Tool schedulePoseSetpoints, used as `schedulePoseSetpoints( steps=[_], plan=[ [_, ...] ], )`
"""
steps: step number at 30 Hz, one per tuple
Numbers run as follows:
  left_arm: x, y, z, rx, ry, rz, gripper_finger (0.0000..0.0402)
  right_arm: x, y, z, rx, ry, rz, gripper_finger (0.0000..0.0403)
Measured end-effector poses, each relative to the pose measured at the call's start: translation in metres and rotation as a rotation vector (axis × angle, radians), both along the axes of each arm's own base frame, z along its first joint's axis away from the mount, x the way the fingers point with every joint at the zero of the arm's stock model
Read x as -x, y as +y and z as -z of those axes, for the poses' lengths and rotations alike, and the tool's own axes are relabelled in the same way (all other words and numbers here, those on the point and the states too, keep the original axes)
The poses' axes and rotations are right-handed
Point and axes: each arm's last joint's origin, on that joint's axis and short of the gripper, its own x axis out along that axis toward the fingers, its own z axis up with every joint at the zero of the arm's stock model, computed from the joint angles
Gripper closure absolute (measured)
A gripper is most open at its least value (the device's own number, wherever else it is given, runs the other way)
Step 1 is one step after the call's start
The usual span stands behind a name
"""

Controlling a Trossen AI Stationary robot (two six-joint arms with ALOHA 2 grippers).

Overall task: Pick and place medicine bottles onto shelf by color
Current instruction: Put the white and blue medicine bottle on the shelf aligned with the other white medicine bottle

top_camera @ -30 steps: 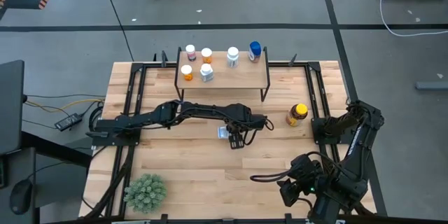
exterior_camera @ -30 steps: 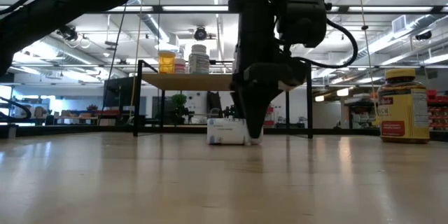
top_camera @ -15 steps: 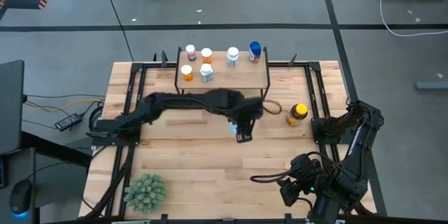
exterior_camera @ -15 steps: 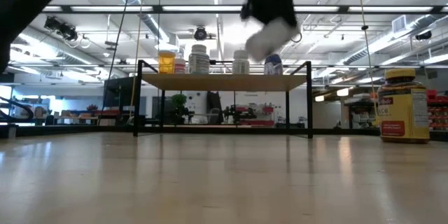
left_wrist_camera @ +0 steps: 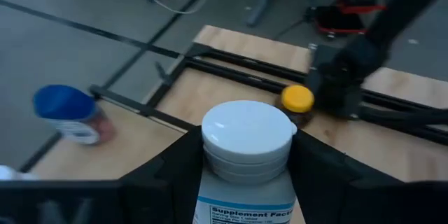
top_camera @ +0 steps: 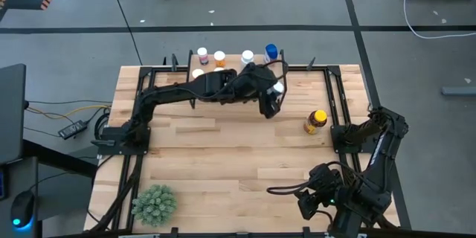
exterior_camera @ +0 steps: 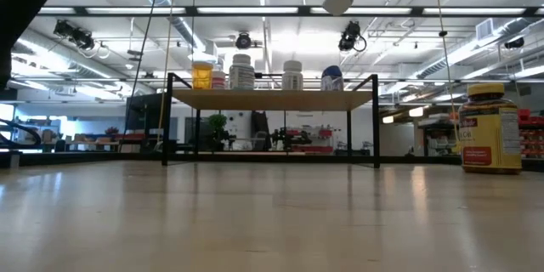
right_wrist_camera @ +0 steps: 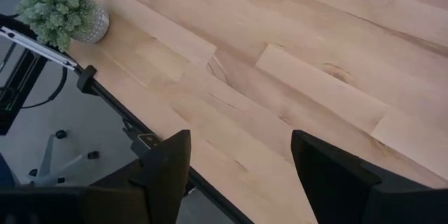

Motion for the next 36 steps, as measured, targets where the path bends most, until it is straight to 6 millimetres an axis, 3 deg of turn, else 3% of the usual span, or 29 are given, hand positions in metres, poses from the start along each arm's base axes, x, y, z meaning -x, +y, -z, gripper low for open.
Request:
schedulePoseSetpoints(
  steps=[12, 18, 23, 27, 32, 36],
  plan=[
    [0.007, -0.022, 0.009, -0.061, 0.141, 0.03, 0.0221, 0.01, 0.007, 0.0, -0.014, -0.004, -0.018, 0.0148],
    [0.013, -0.038, 0.004, -0.082, 0.151, 0.079, 0.0223, 0.011, 0.007, 0.0, 0.004, 0.002, -0.045, 0.0148],
    [0.025, -0.049, -0.005, -0.064, 0.192, 0.236, 0.0224, 0.011, 0.007, 0.0, 0.016, 0.008, -0.065, 0.0148],
    [0.036, -0.047, -0.028, 0.02, 0.069, 0.375, 0.0225, 0.011, 0.007, 0.0, 0.022, 0.013, -0.066, 0.0148],
    [0.029, -0.046, -0.046, 0.088, -0.143, 0.381, 0.0219, 0.011, 0.006, 0.0, 0.031, -0.006, -0.054, 0.0148],
    [0.011, -0.07, -0.021, 0.176, -0.284, 0.414, 0.0225, 0.012, 0.008, 0.0, 0.009, -0.014, -0.038, 0.0148]
  ],
)
